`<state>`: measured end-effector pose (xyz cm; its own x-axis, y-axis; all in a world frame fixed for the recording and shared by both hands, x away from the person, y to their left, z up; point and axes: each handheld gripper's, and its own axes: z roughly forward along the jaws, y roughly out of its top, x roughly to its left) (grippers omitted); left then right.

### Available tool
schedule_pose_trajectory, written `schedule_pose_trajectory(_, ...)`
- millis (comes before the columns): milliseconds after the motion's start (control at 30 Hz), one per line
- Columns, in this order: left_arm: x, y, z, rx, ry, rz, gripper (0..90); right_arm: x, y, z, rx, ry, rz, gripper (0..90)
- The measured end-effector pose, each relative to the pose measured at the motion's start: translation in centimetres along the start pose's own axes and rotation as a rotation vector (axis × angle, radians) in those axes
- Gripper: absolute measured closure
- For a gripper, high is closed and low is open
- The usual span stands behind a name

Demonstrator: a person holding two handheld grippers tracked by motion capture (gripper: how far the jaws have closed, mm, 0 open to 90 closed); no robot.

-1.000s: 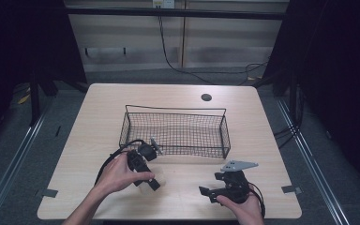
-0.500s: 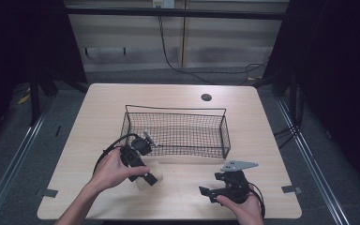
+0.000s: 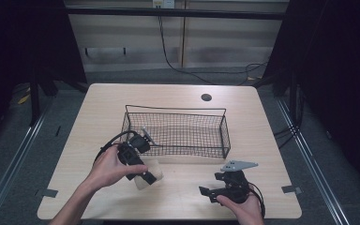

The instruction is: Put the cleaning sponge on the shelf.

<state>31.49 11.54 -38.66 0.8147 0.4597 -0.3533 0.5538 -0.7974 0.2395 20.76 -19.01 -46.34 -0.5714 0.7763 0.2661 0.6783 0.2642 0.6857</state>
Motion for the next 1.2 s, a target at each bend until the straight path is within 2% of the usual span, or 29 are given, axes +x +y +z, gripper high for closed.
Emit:
schedule_pose_trajectory(167,0.1,0.1,-0.6,-0.022,-0.006,-0.011,25.0,0.0,0.0,0.0,-0.002,0.002,-0.006,17.3)
schedule_pose_trajectory(333,-0.2,0.2,-1.4,-0.016,-0.01,0.006,25.0,-0.1,0.0,0.0,-0.001,0.002,0.001,17.3)
schedule_pose_trajectory(467,-0.4,0.4,-2.0,-0.024,-0.012,0.004,25.0,0.0,0.0,0.0,0.0,0.004,0.0,17.3)
schedule_pose_trajectory(533,-0.6,0.4,-2.1,-0.03,-0.002,-0.009,25.0,0.0,0.0,0.0,0.0,0.002,-0.001,17.3)
schedule_pose_trajectory(567,-0.7,0.4,-2.2,-0.019,0.004,-0.003,25.0,0.0,0.0,0.0,0.002,0.002,0.003,17.3)
schedule_pose_trajectory(733,-0.7,0.4,-2.9,-0.036,-0.016,0.0,25.0,0.0,0.0,0.0,0.005,0.008,0.002,17.3)
schedule_pose_trajectory(933,-0.8,0.7,-3.9,-0.02,-0.03,0.016,24.9,0.0,0.0,0.0,0.005,0.008,0.003,17.5)
schedule_pose_trajectory(1200,-0.6,0.8,-5.2,-0.025,-0.033,-0.003,24.9,0.0,0.0,0.0,0.008,0.011,0.006,17.5)
